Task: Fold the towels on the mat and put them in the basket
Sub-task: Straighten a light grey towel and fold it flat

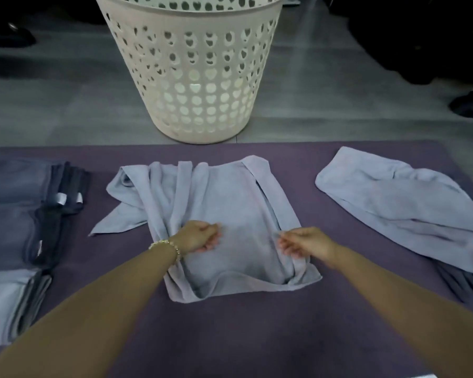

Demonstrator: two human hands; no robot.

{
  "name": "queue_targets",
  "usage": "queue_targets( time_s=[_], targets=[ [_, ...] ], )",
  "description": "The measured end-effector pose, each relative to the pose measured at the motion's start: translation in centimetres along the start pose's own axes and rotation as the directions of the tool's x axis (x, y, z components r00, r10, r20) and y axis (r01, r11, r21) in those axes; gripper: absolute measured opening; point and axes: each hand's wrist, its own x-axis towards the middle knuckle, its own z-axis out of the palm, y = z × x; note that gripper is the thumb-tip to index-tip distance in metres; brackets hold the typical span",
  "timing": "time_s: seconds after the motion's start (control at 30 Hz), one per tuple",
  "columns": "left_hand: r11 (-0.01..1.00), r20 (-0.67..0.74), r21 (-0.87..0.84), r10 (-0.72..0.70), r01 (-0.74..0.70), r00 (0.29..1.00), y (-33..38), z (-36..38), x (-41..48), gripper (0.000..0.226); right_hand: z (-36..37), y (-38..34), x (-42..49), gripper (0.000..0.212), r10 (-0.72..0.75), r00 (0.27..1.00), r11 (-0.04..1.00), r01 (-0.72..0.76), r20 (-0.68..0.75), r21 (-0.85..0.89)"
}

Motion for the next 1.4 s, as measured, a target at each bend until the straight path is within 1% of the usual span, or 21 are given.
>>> queue_targets(
  time_s=[0.03,0.1,0.13,0.17,0.2,0.27,0.33,0.4,0.5,0.57,0.63,0.7,0.77,0.83,0.87,0.93,0.97,1.03,1.13,1.27,1.4],
  targets=[
    [1.000,-0.018,-0.026,0.015,-0.016,1.000,0.9,0.7,0.8,0.030,-0.4,0.0,0.7,0.016,-0.043,0.992,0.998,0.049,-0.121,0.041],
    [0.998,-0.019,-0.033,0.048,-0.048,0.999,2.9,2.1,2.4,0.030,-1.2,-0.2,2.2,0.011,-0.108,0.936,0.991,0.127,-0.334,0.038],
    [0.997,-0.019,0.000,0.080,-0.080,0.997,3.7,2.7,3.4,0.030,-1.4,-0.1,2.9,0.015,-0.119,0.910,0.990,0.137,-0.398,0.018],
    [0.990,-0.035,0.051,0.133,-0.132,0.990,4.4,3.2,4.5,0.029,-1.6,0.2,3.8,0.019,-0.106,0.898,0.993,0.119,-0.428,0.006],
    [0.977,-0.066,0.121,0.185,-0.176,0.981,5.3,3.6,5.4,0.030,-1.6,0.5,4.5,0.024,-0.074,0.899,0.997,0.080,-0.431,-0.004],
    [0.950,-0.120,0.193,0.271,-0.245,0.955,6.8,4.1,7.3,0.039,-1.5,1.0,5.4,0.028,-0.046,0.916,0.999,0.034,-0.398,-0.039],
    [0.918,-0.135,0.263,0.341,-0.298,0.930,8.5,4.2,8.9,0.052,-1.4,1.4,6.2,0.029,-0.066,0.922,0.998,0.063,-0.382,-0.020],
    [0.881,-0.145,0.357,0.381,-0.311,0.913,10.0,4.0,10.8,0.061,-1.5,1.6,7.0,0.029,-0.066,0.914,0.996,0.087,-0.401,0.034],
    [0.852,-0.162,0.449,0.374,-0.269,0.913,11.9,3.6,13.7,0.068,-2.0,1.6,7.9,0.028,-0.035,0.917,0.991,0.084,-0.398,0.107],
    [0.837,-0.150,0.512,0.308,-0.192,0.939,12.7,3.4,15.2,0.068,-2.1,1.6,8.1,0.023,-0.039,0.942,0.976,0.107,-0.333,0.189],
    [0.829,-0.155,0.550,0.227,-0.107,0.961,13.0,3.2,16.3,0.061,-2.1,1.4,8.0,0.021,-0.063,0.967,0.963,0.123,-0.245,0.239],
    [0.856,-0.145,0.507,0.201,-0.102,0.969,13.3,3.1,16.8,0.045,-2.1,1.3,8.1,0.023,-0.109,0.978,0.965,0.147,-0.177,0.215],
    [0.892,-0.059,0.414,0.223,-0.180,0.973,14.0,3.3,16.3,0.046,-2.1,0.9,8.1,0.022,-0.143,0.984,0.953,0.166,-0.108,0.255],
    [0.915,0.048,0.310,0.258,-0.260,0.965,15.3,3.7,15.3,0.042,-2.4,0.4,8.1,0.024,-0.133,0.989,0.943,0.146,-0.064,0.298],
    [0.920,0.092,0.270,0.268,-0.283,0.959,16.2,3.9,14.8,0.037,-2.6,0.3,8.0,0.029,-0.109,0.993,0.948,0.117,-0.044,0.297],
    [0.942,0.163,0.162,0.269,-0.294,0.949,18.0,4.5,14.0,0.029,-3.1,0.4,7.8,0.045,-0.068,0.996,0.953,0.045,0.063,0.301],
    [0.953,0.192,0.102,0.264,-0.287,0.945,19.0,4.9,13.7,0.027,-3.4,0.7,7.5,0.051,-0.064,0.989,0.955,0.021,0.134,0.295],
    [0.967,0.218,-0.011,0.252,-0.256,0.943,20.4,5.5,13.3,0.031,-4.0,1.1,6.2,0.056,-0.061,0.970,0.953,-0.015,0.237,0.304],
    [0.967,0.178,-0.091,0.251,-0.238,0.951,22.1,5.9,13.3,0.043,-5.5,2.2,4.0,0.059,-0.049,0.961,0.925,-0.059,0.274,0.376],
    [0.949,0.023,-0.129,0.294,-0.288,0.956,23.0,5.9,14.4,0.043,-8.5,5.1,1.6,0.047,-0.043,0.944,0.890,-0.113,0.328,0.442],
    [0.940,-0.035,-0.151,0.305,-0.307,0.952,22.7,6.4,15.6,0.043,-10.9,8.5,-0.4,0.053,-0.026,0.953,0.898,-0.110,0.301,0.425]
  ],
)
